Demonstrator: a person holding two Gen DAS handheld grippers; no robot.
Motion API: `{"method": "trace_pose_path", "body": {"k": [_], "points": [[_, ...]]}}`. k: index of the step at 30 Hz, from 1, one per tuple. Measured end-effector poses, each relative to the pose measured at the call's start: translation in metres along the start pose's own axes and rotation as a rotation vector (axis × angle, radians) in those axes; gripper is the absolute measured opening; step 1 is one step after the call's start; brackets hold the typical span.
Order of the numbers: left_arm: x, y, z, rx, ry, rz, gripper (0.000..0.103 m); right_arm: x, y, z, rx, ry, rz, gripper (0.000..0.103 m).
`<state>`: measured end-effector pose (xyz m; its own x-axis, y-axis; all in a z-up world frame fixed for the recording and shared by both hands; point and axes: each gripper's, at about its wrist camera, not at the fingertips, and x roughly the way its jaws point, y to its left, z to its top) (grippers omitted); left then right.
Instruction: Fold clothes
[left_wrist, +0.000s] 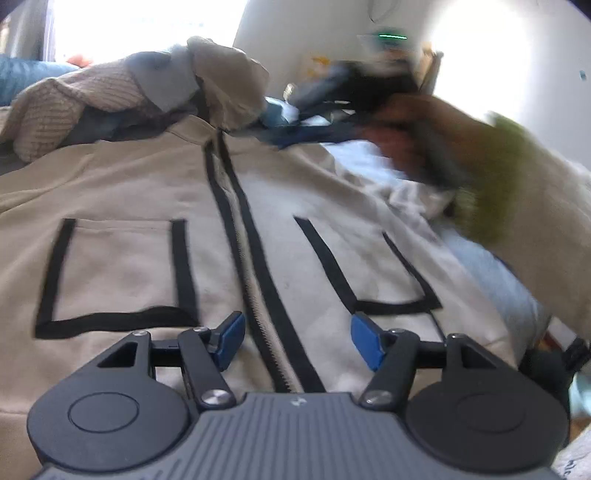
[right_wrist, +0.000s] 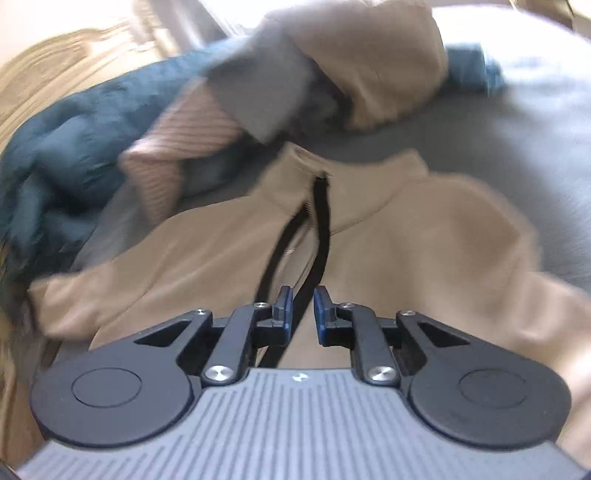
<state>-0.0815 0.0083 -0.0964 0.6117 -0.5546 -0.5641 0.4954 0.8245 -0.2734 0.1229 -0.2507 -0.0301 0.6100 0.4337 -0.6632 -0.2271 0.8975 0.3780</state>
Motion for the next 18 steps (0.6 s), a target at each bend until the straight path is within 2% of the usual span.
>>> {"method": "trace_pose_path", "body": {"k": [4,6,11,13,15,17,18], "points": [[-0.013,0.003,0.002,0.008,-0.011,0.003,0.063,-0.085,0.017,-0.035,-0.103,0.012,-0.002,0.013],[-0.015,-0.004,0.0,0.052,-0.005,0.015,0.062,-0.105,0.025,-0.068,-0.118,0.044,-0.009,0.013],[0.001,-0.028,-0.019,0.202,0.05,0.105,0.062,-0.095,0.036,-0.147,-0.2,0.091,-0.049,0.013],[0.006,-0.033,-0.025,0.243,0.068,0.137,0.062,-0.075,0.033,-0.172,-0.235,0.131,-0.114,0.01],[0.004,-0.038,-0.024,0.274,0.067,0.152,0.062,-0.074,0.034,-0.184,-0.275,0.083,-0.134,0.01],[-0.001,-0.04,-0.021,0.301,0.06,0.162,0.061,-0.089,0.042,-0.177,-0.244,0.047,-0.149,0.012],[-0.001,-0.04,-0.02,0.315,0.06,0.171,0.061,-0.101,0.051,-0.177,-0.269,0.003,-0.126,0.013]]}}
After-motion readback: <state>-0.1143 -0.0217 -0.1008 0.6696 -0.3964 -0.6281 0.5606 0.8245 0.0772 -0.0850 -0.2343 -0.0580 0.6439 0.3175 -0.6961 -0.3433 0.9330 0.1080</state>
